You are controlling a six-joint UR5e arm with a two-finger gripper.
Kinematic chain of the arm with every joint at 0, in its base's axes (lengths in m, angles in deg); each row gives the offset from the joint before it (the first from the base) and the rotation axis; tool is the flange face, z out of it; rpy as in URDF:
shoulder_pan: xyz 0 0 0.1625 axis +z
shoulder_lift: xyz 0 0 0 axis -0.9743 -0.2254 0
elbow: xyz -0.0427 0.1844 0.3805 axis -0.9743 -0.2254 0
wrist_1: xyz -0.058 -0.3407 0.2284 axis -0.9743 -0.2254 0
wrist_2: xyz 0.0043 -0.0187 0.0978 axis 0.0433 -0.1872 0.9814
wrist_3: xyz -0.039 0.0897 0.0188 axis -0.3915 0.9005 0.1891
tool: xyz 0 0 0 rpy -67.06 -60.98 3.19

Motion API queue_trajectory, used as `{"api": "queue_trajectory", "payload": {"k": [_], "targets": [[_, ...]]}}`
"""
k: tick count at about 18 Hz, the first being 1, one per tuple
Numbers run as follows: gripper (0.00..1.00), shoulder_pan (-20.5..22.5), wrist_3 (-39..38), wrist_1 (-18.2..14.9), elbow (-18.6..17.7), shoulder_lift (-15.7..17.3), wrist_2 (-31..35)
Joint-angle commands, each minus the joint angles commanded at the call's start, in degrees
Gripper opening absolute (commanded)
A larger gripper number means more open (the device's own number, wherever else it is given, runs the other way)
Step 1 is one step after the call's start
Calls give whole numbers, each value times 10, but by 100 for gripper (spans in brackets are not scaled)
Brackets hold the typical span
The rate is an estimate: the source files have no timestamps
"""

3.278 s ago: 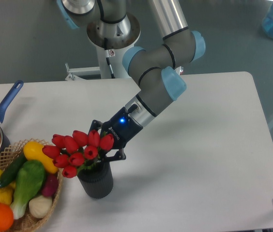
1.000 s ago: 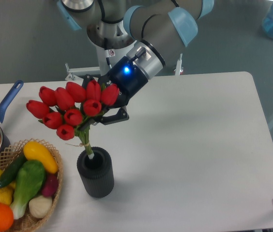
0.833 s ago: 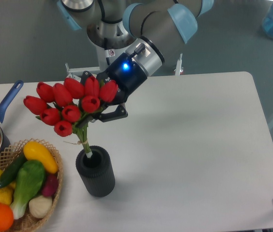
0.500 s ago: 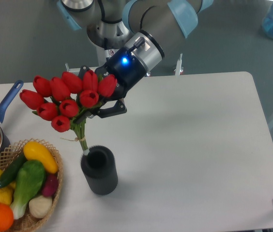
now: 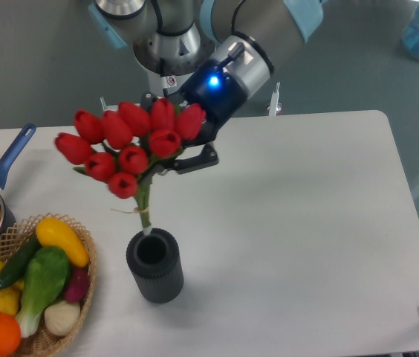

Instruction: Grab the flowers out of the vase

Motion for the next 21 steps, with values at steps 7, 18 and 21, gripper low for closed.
{"api": "queue_trajectory", "payload": {"k": [7,18,21], "targets": [[24,74,4,0,-5,-2,10],[25,85,7,1,-11,1,10],[25,87,6,1,-11,1,10]]}}
